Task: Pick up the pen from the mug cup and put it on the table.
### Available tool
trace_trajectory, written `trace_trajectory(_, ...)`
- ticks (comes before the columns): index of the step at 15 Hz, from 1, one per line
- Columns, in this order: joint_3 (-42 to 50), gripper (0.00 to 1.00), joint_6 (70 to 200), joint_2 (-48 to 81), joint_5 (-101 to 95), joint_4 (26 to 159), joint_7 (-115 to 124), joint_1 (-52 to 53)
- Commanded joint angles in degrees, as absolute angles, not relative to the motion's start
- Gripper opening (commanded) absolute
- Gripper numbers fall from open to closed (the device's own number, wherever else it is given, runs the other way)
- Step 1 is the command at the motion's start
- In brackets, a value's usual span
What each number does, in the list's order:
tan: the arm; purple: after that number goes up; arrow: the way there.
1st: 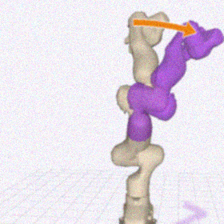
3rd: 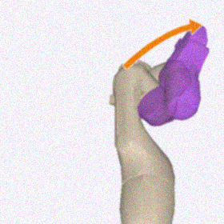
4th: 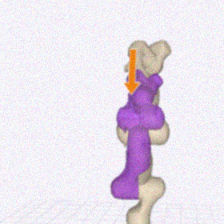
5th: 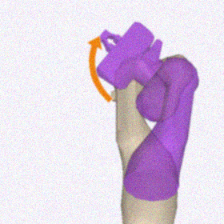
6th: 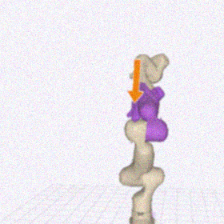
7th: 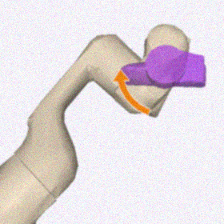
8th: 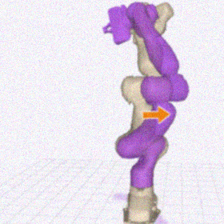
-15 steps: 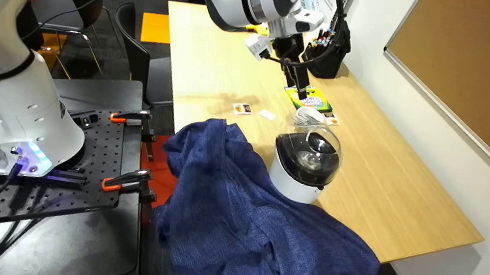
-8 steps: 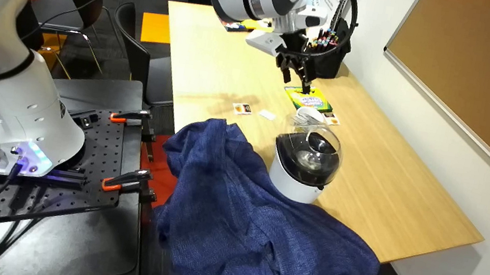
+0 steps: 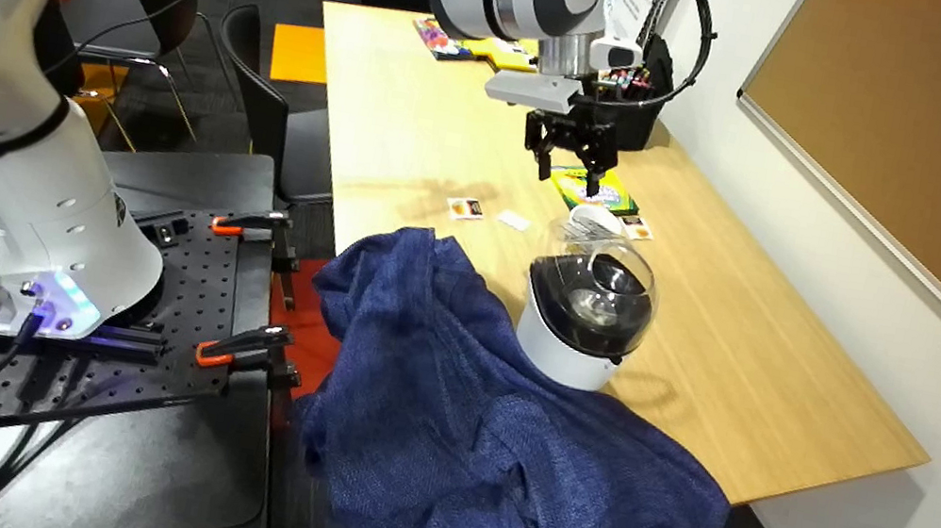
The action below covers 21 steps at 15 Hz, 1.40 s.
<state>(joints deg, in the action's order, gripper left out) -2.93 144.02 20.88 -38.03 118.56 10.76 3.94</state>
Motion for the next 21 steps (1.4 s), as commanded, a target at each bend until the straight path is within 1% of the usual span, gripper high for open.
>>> trace_trajectory(1, -1.0, 1.0, 138.2, 24.0, -38.7, 113.5, 4.3, 6.6)
trace_trajectory(6, -1.1, 1.0, 141.9, 27.4, -39.2, 110.8, -3.3, 5.9)
trace_trajectory(12, -1.4, 1.0, 152.2, 31.7, -36.3, 109.7, -8.7, 4.0)
trace_trajectory(19, -0.5, 1.0, 157.9, 37.0, -32.0, 106.3, -11.1, 2.8)
trace_trajectory(20, 0.4, 1.0, 156.4, 35.2, -32.4, 108.7, -10.1, 4.3)
trace_trajectory(21, 0.6, 1.0, 157.1, 35.8, -31.9, 108.1, -10.1, 4.2)
